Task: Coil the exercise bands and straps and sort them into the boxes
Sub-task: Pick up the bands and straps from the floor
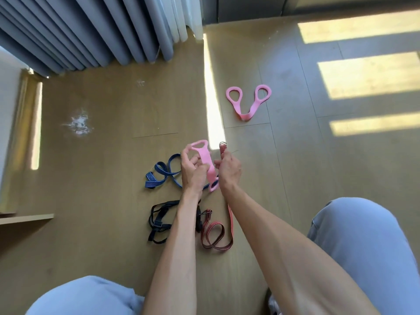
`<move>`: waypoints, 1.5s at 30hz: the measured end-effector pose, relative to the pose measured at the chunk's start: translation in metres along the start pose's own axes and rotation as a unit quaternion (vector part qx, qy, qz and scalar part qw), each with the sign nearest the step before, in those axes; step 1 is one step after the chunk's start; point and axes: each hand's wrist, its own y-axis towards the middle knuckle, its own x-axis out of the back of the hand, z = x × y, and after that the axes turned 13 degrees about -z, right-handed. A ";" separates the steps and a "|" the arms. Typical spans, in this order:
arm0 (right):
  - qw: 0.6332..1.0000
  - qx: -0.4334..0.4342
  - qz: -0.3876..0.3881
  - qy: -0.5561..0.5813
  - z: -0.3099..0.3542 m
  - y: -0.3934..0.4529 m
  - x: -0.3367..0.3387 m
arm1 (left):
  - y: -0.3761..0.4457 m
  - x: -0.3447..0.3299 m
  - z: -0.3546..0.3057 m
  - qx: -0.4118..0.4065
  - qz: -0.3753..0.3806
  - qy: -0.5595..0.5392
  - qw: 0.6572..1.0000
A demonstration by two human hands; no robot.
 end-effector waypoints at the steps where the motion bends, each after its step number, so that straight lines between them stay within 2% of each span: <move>1: 1.000 -0.019 0.019 0.014 0.007 -0.001 -0.003 | 0.000 0.003 -0.001 -0.002 0.005 0.017 1.000; 5: 0.999 0.042 0.016 0.000 0.027 -0.019 -0.010 | -0.008 0.017 -0.012 -0.004 0.026 0.073 0.997; 8: 1.000 0.017 0.001 0.014 0.043 -0.042 -0.005 | -0.020 0.037 -0.029 0.009 0.021 0.090 0.996; 10: 1.000 -0.010 0.020 0.015 0.054 -0.056 0.002 | -0.031 0.045 -0.038 0.045 0.012 0.092 0.995; 12: 0.999 -0.029 0.040 0.000 0.072 -0.081 0.011 | -0.049 0.059 -0.057 0.128 -0.038 0.073 0.988; 14: 0.998 -0.040 0.044 -0.019 0.094 -0.113 0.025 | -0.071 0.075 -0.081 0.242 -0.075 0.037 0.967; 17: 0.996 -0.048 0.051 -0.055 0.133 -0.166 0.051 | -0.107 0.096 -0.130 0.395 -0.043 -0.048 0.917; 20: 0.991 -0.042 0.068 -0.107 0.180 -0.230 0.083 | -0.149 0.117 -0.198 0.455 -0.026 -0.161 0.875; 24: 0.982 -0.001 0.103 -0.161 0.256 -0.328 0.132 | -0.198 0.150 -0.312 0.435 -0.001 -0.192 0.880; 27: 0.976 0.014 0.133 -0.172 0.310 -0.399 0.169 | -0.230 0.182 -0.386 0.430 -0.045 -0.130 0.892; 30: 0.974 0.009 0.143 -0.178 0.361 -0.466 0.196 | -0.263 0.225 -0.443 0.438 -0.093 -0.145 0.882; 33: 0.972 0.037 0.162 -0.169 0.408 -0.523 0.208 | -0.287 0.273 -0.497 0.380 -0.141 -0.159 0.900; 36: 0.958 0.093 0.199 -0.183 0.449 -0.568 0.202 | -0.304 0.318 -0.546 0.322 -0.126 -0.147 0.927; 40: 0.929 0.177 0.259 -0.195 0.489 -0.615 0.179 | -0.318 0.365 -0.606 0.184 -0.105 -0.125 0.969; 42: 0.915 0.223 0.276 -0.191 0.500 -0.640 0.168 | -0.328 0.384 -0.638 0.125 -0.101 -0.137 0.978; 45: 0.907 0.283 0.262 -0.171 0.506 -0.672 0.154 | -0.343 0.413 -0.671 0.057 -0.110 -0.170 0.978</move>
